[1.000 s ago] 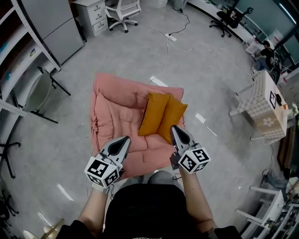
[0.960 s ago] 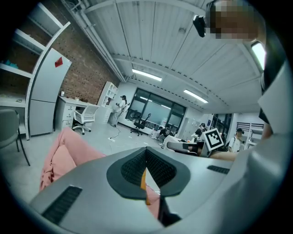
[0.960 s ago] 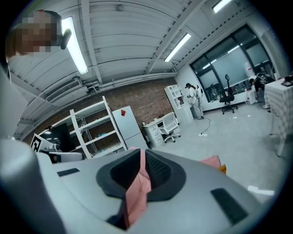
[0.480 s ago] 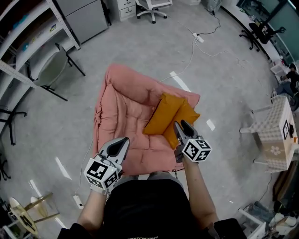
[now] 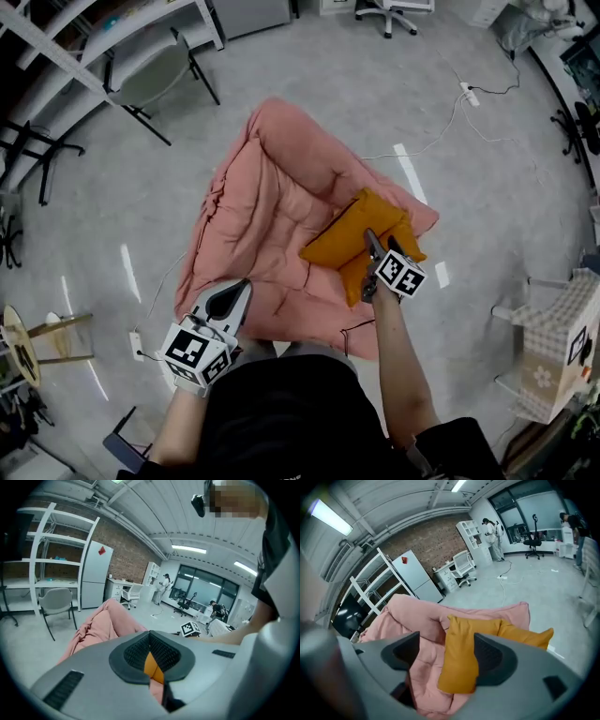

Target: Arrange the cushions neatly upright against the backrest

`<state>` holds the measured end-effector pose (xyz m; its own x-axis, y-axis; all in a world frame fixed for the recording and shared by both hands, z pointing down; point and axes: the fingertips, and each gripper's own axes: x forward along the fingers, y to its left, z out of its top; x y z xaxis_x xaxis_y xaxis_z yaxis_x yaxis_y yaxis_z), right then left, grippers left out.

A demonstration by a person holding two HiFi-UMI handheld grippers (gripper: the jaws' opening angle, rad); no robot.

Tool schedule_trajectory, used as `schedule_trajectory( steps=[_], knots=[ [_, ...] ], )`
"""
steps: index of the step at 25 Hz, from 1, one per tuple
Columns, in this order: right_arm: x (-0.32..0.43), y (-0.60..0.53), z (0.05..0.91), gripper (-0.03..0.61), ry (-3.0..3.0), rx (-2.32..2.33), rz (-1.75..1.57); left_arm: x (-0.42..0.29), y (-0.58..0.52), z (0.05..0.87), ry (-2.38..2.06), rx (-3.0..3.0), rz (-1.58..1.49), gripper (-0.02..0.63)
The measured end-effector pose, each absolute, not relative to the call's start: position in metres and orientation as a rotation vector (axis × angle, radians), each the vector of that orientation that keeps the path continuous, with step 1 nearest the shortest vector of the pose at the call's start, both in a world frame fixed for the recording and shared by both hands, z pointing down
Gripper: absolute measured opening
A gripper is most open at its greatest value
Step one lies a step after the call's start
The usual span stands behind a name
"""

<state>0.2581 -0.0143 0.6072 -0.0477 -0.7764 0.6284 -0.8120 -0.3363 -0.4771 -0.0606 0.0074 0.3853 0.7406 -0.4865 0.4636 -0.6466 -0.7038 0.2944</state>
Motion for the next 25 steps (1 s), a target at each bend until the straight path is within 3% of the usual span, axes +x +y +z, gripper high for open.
schedule_trajectory(
  steps=[15, 22, 25],
  knots=[
    [0.283, -0.05, 0.754, 0.449, -1.453, 2.026, 1.523, -0.08, 0.036, 0.413, -1.044, 2.322, 0.582, 0.012],
    [0.284, -0.064, 0.762, 0.445, -1.486, 2.101, 1.477, -0.083, 0.047, 0.423, -1.034, 2.289, 0.608, 0.012],
    [0.284, -0.062, 0.761, 0.394, -1.501, 2.098, 1.464, -0.084, 0.05, 0.425, -1.031, 2.285, 0.611, 0.012]
  ],
)
